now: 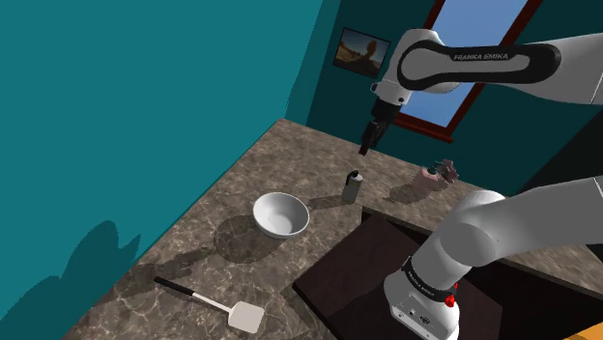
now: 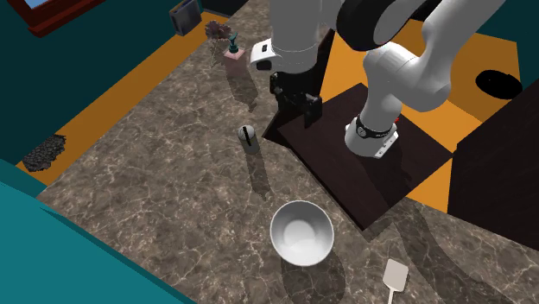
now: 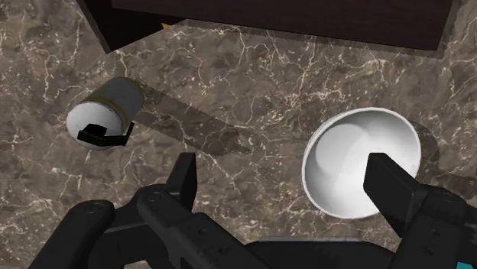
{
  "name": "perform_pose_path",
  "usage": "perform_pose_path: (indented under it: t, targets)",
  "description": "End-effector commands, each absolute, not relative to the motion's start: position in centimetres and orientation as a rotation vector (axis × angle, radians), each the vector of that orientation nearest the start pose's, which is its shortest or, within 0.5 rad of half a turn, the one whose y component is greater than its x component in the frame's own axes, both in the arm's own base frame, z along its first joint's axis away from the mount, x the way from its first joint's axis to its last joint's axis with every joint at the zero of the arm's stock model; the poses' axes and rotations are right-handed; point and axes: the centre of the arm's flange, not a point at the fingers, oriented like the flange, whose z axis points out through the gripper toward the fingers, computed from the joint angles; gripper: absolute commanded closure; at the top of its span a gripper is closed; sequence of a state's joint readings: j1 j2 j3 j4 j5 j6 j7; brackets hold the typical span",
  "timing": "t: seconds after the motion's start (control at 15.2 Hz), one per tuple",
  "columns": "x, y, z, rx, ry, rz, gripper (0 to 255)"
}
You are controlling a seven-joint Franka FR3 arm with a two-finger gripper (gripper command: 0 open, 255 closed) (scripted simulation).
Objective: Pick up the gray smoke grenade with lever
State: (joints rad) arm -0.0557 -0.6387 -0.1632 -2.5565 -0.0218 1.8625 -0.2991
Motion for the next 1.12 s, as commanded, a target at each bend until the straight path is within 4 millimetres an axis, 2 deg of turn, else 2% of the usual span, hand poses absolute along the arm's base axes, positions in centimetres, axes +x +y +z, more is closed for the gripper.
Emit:
perform_pose_path:
  t: [0.0, 1.06]
  targets:
    - [34.9, -9.5, 45.1, -3.056, -0.199, 0.076, 0]
    - [40.5, -22.8, 30.4, -3.117, -0.291, 0.193, 0]
